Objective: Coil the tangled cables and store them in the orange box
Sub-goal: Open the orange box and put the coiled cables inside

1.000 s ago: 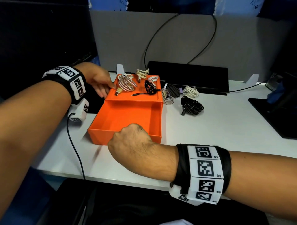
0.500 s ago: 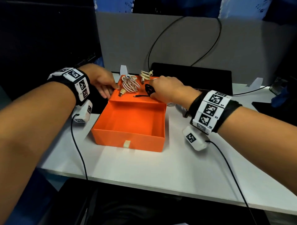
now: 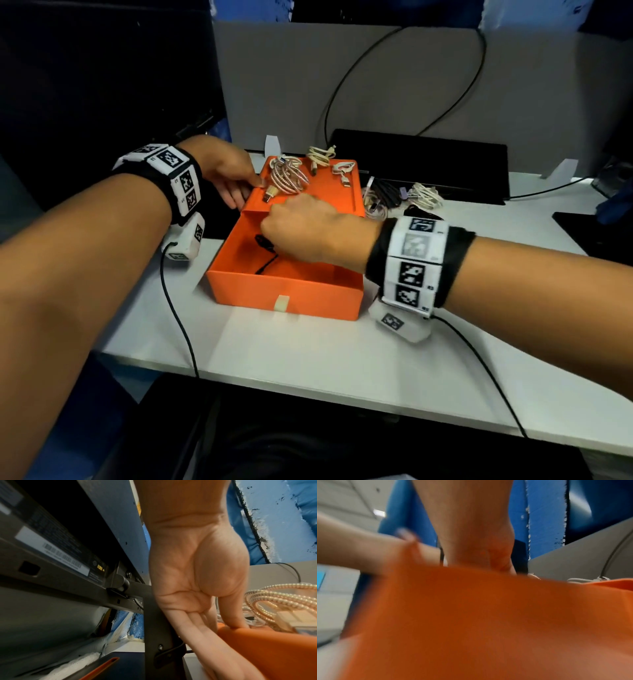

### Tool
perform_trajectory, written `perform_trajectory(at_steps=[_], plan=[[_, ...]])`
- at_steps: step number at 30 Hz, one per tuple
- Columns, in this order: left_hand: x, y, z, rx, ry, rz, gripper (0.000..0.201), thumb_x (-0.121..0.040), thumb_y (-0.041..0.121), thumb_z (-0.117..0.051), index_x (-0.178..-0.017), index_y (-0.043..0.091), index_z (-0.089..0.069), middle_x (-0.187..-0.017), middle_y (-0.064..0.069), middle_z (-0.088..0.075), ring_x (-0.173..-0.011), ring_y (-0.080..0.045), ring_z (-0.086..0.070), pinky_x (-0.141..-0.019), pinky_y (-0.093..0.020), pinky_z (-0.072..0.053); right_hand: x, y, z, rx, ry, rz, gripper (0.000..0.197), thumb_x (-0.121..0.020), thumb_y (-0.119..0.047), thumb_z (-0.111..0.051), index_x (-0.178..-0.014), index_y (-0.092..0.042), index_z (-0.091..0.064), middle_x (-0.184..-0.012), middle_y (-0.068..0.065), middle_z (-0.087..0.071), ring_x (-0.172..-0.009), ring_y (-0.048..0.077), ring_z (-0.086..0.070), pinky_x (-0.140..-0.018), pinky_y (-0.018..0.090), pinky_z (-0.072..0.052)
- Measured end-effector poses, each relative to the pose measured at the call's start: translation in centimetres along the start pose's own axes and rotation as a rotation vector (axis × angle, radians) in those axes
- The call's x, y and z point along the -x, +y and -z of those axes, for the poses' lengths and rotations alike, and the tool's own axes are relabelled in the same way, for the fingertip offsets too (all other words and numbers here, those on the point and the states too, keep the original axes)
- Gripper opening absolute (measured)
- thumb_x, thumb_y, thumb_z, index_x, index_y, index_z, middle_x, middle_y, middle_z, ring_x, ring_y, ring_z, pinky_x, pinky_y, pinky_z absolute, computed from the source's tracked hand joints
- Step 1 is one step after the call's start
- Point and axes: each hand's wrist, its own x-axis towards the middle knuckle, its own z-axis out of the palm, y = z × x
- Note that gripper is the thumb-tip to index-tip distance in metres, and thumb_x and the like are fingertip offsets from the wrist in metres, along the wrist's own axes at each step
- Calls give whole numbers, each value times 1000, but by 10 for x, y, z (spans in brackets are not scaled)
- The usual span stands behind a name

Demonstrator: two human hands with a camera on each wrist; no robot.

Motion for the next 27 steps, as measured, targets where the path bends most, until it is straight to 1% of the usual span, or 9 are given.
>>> perform_trajectory(at_steps=[6,9,12,15,17,19,22,24,27], plan=[[-2,2,4,-21,-29,14,43,-109,30,-46,-122,-7,-65,-111,-22,-74,-80,-26,-76,-60,-32,-62,-28,-9,-13,84,-19,11,36,-107,-8,-39,-127,-15,-69,-133,5,-66,-117,28,-67,-75,36,-45],[-3,2,4,-34,-37,21,43,-110,31,-45,-122,-5,-65,-109,-20,-75,-85,-28,-75,-60,-32,-62,-36,-13,-17,57,-4,-43,34,-107,-8,-41,-124,-15,-70,-131,4,-68,-118,28,-67,-78,36,-49],[-1,2,2,-31,-36,20,44,-109,32,-45,-121,-5,-66,-106,-18,-76,-82,-27,-75,-59,-32,-62,-40,-14,-19,23,-16,-91,34,-107,-9,-42,-126,-15,-69,-132,5,-68,-119,29,-67,-77,37,-47],[-3,2,-1,-40,0,7,37,-109,24,-45,-117,-7,-65,-99,-17,-73,-74,-26,-73,-52,-30,-61,-40,1,-11,-90,98,-168,32,-107,-13,-43,-129,-13,-66,-129,8,-69,-116,32,-68,-78,37,-49],[-3,2,-3,-48,21,-5,32,-107,17,-44,-116,-6,-63,-105,-20,-69,-75,-27,-70,-50,-29,-61,-40,20,-5,-160,228,-301,30,-106,-19,-45,-128,-14,-64,-124,9,-70,-112,35,-69,-71,37,-42],[-5,1,-2,-49,-2,-8,37,-108,22,-44,-119,-7,-64,-110,-22,-71,-74,-27,-73,-52,-28,-61,-41,42,-5,-204,300,-454,33,-105,-27,-51,-134,-12,-56,-125,10,-67,-110,35,-70,-69,37,-39],[-5,3,1,-22,-17,13,40,-109,26,-45,-119,-8,-66,-103,-22,-75,-67,-24,-75,-54,-29,-62,-42,62,-21,-283,176,-517,46,-102,-37,-58,-138,-9,-53,-132,14,-60,-113,35,-67,-75,40,-45],[-5,5,2,-15,-14,26,39,-109,25,-46,-117,-8,-66,-96,-21,-75,-63,-24,-75,-53,-29,-62,-45,65,-31,-331,132,-481,39,-100,-35,-60,-131,-11,-61,-128,13,-63,-112,36,-66,-81,42,-51],[-4,6,2,-11,-3,22,34,-108,23,-49,-110,-6,-67,-92,-21,-75,-60,-24,-74,-53,-30,-62,-48,66,-38,-388,168,-473,24,-100,-21,-56,-120,-12,-67,-119,13,-67,-105,37,-69,-74,40,-49]])
